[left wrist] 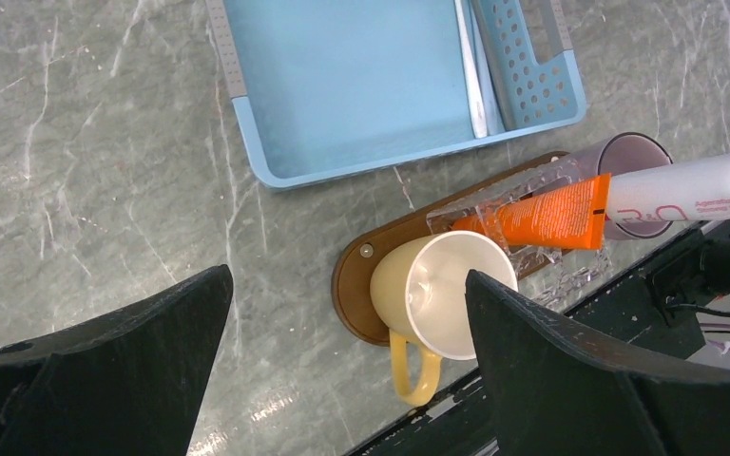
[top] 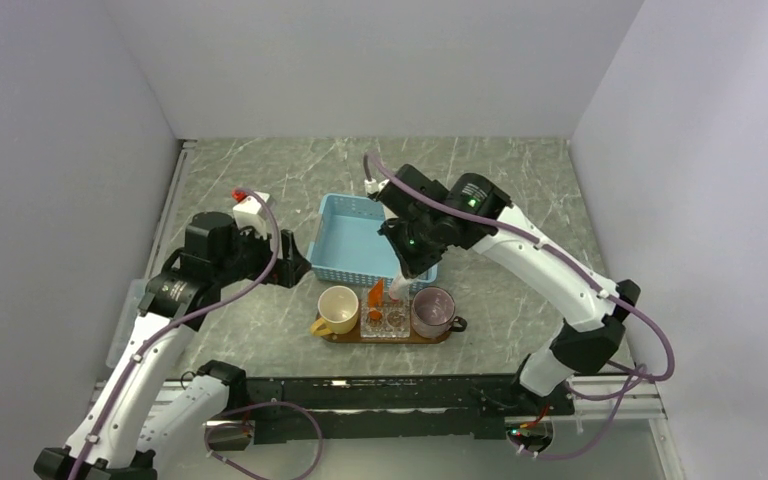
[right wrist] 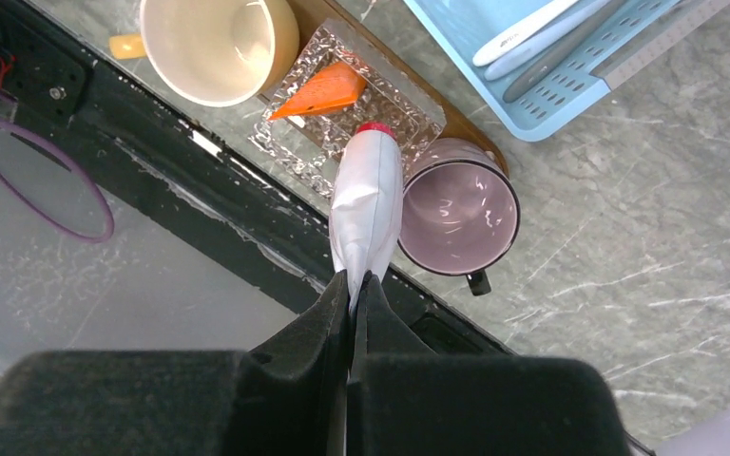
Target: Prepare toiletry sets of a toothbrush and toothpaste on the tray
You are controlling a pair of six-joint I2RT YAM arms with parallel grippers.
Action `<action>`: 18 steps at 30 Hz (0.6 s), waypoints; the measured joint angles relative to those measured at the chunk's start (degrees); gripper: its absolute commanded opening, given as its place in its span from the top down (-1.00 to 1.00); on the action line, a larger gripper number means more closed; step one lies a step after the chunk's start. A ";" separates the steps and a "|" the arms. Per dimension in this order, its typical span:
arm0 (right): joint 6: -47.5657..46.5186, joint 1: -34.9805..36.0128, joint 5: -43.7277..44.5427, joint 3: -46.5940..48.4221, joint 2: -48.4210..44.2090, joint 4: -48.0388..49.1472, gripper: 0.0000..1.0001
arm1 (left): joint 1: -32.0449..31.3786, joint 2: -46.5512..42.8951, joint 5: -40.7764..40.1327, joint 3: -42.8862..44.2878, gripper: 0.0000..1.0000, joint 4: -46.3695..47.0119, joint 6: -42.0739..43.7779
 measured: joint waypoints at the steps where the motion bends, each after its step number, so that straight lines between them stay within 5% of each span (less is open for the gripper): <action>1: 0.07 0.15 0.07 0.00 0.52 0.00 1.00 | 0.00 -0.33 -0.13 -0.26 -0.99 0.04 0.04; 18: 0.48 1.44 2.03 -2.60 4.92 0.72 1.00 | 0.00 -4.72 -1.90 -1.97 -0.99 0.81 0.07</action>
